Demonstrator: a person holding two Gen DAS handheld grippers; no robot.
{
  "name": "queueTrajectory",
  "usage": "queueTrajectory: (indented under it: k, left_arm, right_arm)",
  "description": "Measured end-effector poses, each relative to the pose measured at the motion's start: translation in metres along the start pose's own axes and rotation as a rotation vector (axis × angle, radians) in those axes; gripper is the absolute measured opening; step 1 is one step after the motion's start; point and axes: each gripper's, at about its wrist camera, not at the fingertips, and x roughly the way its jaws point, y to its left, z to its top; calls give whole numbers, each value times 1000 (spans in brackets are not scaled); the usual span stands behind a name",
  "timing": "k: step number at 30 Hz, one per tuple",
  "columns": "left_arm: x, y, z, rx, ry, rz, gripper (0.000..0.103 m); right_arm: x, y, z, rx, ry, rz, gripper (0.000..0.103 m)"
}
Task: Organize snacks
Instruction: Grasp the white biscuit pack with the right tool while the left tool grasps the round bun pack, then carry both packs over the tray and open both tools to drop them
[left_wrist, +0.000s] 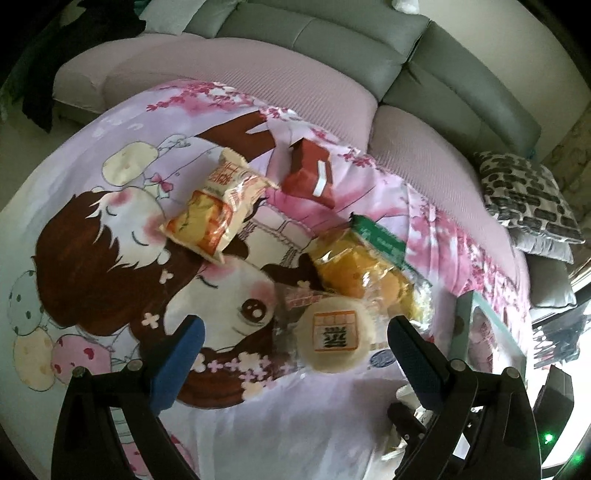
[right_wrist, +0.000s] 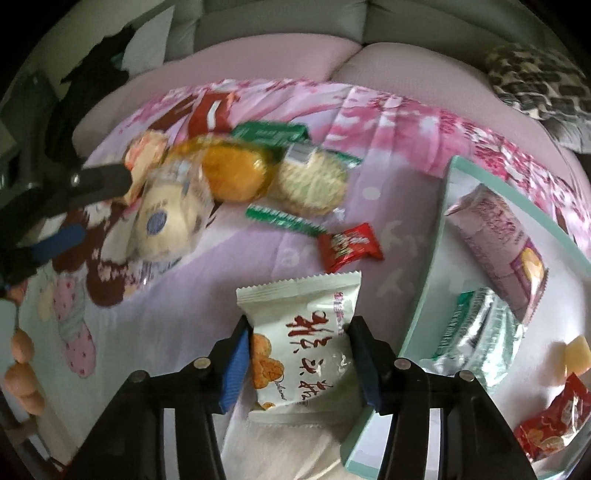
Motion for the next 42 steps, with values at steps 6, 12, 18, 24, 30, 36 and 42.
queueTrajectory:
  k: [6,12,18,24,30,36,42]
  left_arm:
    - [2,-3,2,-21,-31,-26,99]
    - [17,-8,4,-26,10,-45,99]
    - [39,-8,2,-45,81,-13,99]
    - [47,-8,-3,-80,132,-58,78]
    - [43,-11,-2,-64,123,-52,68]
    - [36,-13,0,-50,101,-45,57]
    - [32,-14,0,-41,90,-28,56]
  right_arm:
    - [-13,-13,3,64,-42,7,54]
    - [-29,-16,0,92,-73,17,54]
    - [-32,-21,0,106,-80,37,54]
    - [-34,-23,0,113,-88,48,54]
    - [-37,-24,0,118,-94,57,54]
    - [-39,-26,0,125,-101,68,54]
    - [-42,-29,0,134,-109,80,54]
